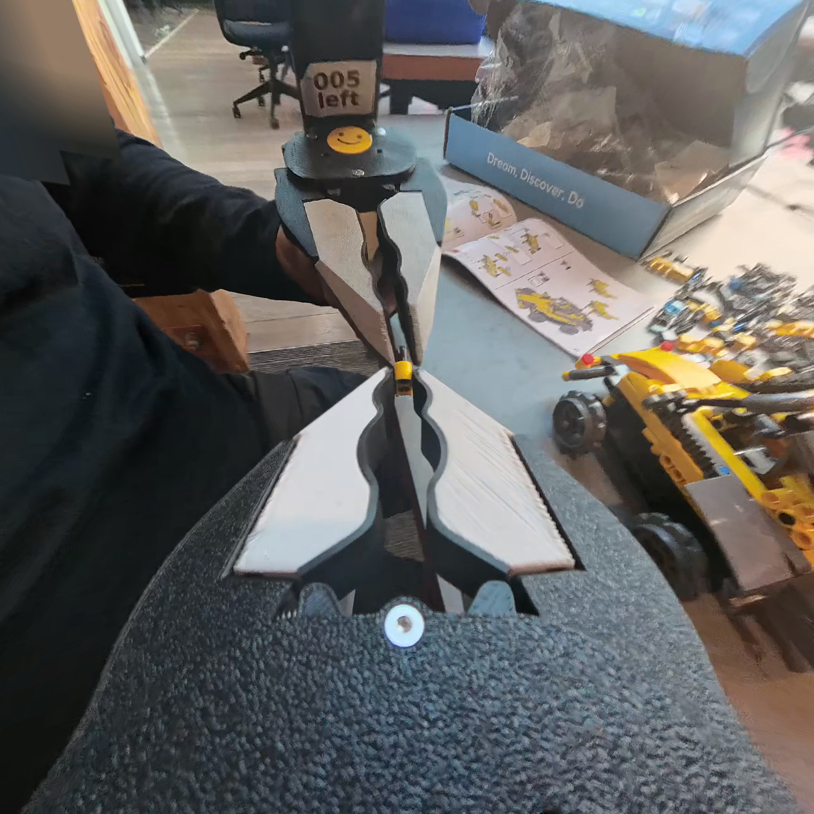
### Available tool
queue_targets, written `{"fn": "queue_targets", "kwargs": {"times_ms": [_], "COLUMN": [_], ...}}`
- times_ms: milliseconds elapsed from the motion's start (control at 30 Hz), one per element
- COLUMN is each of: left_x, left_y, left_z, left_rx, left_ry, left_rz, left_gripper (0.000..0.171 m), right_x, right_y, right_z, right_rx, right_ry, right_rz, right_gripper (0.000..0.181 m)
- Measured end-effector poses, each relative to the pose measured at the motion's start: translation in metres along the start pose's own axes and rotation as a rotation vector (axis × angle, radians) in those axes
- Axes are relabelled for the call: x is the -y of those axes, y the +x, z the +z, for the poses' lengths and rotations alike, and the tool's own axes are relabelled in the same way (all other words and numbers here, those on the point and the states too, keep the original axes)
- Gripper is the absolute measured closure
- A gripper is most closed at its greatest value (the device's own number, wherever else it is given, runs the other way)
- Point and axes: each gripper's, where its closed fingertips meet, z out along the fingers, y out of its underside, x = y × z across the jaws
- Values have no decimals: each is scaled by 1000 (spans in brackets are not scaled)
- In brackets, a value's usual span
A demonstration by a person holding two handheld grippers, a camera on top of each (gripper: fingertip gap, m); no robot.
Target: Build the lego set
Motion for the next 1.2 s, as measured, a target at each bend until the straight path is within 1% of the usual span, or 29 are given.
{"fn": "queue_targets", "kwargs": {"times_ms": [33,100,133,233,333,500,700,1200], "left_x": [-3,-9,-11,-15,-18,-28,-35,-35], "left_y": [-2,-2,0,4,4,9,10,14], "left_z": [0,0,0,0,0,-1,0,1], "left_rx": [12,14,10,-5,-10,-49,-51,-68], "left_ry": [-28,-75,-93,-131,-160,-214,-251,-254], "left_rz": [17,56,74,114,130,150,161,176], "left_gripper": [164,166,169,171,171,171,170,171], "right_x": [-3,-10,-14,-26,-32,-36,-39,-38], "right_y": [0,-1,-1,-3,-8,-12,-15,-19], "right_z": [1,4,6,9,12,14,16,15], "right_rx": [29,82,99,136,166,198,211,249], "right_ry": [-15,-41,-52,-97,-134,-146,-166,-153], "right_rz": [53,155,190,250,266,302,303,337], "right_gripper": [173,174,174,174,174,174,174,174]}}
